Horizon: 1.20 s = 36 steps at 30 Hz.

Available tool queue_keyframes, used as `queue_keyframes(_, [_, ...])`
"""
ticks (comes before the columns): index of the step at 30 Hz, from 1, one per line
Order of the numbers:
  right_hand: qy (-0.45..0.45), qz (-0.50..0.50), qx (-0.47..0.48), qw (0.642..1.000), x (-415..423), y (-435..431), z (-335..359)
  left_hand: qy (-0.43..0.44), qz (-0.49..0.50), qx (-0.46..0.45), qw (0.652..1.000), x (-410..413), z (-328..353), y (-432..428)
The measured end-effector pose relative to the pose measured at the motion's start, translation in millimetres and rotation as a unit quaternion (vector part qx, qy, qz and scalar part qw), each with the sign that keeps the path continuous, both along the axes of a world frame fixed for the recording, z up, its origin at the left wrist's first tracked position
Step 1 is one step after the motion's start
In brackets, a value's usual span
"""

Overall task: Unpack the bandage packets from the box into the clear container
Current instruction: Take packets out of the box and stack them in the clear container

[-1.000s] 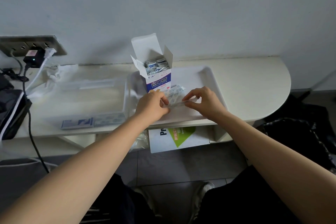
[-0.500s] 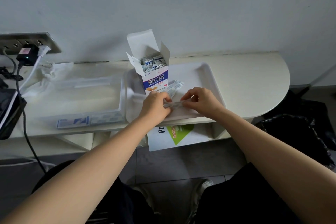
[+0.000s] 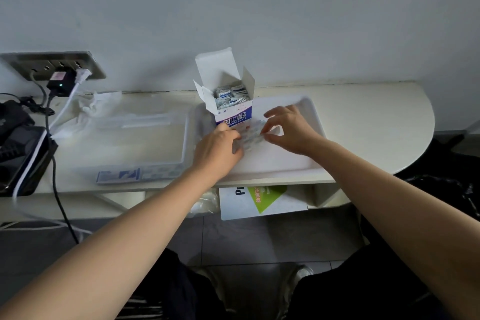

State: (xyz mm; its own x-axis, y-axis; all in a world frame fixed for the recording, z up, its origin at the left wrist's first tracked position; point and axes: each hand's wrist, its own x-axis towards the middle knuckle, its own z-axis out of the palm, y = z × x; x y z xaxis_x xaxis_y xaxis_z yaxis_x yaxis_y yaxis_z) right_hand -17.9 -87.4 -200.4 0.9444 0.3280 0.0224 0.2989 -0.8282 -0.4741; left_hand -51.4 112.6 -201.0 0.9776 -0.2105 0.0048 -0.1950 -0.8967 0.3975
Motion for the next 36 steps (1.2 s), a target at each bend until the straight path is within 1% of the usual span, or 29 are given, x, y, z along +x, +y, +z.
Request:
queue_keyframes(3, [0.019, 0.043, -0.028, 0.998, 8.5, 11.2, -1.0, 0.008, -0.015, 0.010, 1.000, 0.1, -0.6, 0.2])
queue_keyframes(5, [0.012, 0.061, -0.041, 0.997, 11.1, 12.8, -3.8, 0.004, -0.015, 0.009, 1.000, 1.2, -0.9, 0.0])
queue_keyframes(12, [-0.090, 0.093, 0.018, 0.991, -3.4, -0.9, -9.4, 0.003, -0.017, -0.001, 1.000, 4.8, -2.8, -3.7])
queue_keyframes(16, [-0.108, 0.090, 0.031, 0.990, -15.8, -5.0, -8.5, 0.009, -0.015, -0.035, 0.999, 3.8, -5.0, -5.6])
queue_keyframes(19, [-0.074, 0.114, 0.039, 0.990, -20.3, -11.1, -12.5, 0.007, 0.000, -0.063, 0.998, 4.9, -4.8, -5.8])
queue_keyframes(21, [-0.040, 0.105, 0.055, 0.992, -20.6, -14.5, -12.8, -0.012, -0.006, -0.055, 0.998, 6.5, -5.5, -5.5])
queue_keyframes(24, [0.004, 0.066, 0.071, 0.995, -14.5, -17.5, -6.1, -0.029, -0.047, 0.001, 0.998, 9.0, -9.5, -8.2])
queue_keyframes(27, [0.042, 0.045, 0.059, 0.996, -1.4, -15.3, 1.3, 0.006, -0.073, 0.061, 0.995, 12.2, -10.7, -11.5])
queue_keyframes(30, [0.046, 0.046, 0.022, 0.998, 13.1, -7.3, 3.5, 0.013, -0.076, 0.070, 0.995, 14.1, -7.4, -8.4])
queue_keyframes(34, [0.081, 0.074, -0.031, 0.993, 22.6, 3.3, 4.1, 0.018, -0.105, 0.050, 0.993, 10.1, -4.0, -2.8])
queue_keyframes(36, [0.071, 0.088, -0.056, 0.992, 23.6, 5.3, 2.7, 0.019, -0.109, 0.040, 0.993, 9.3, -3.2, -2.3])
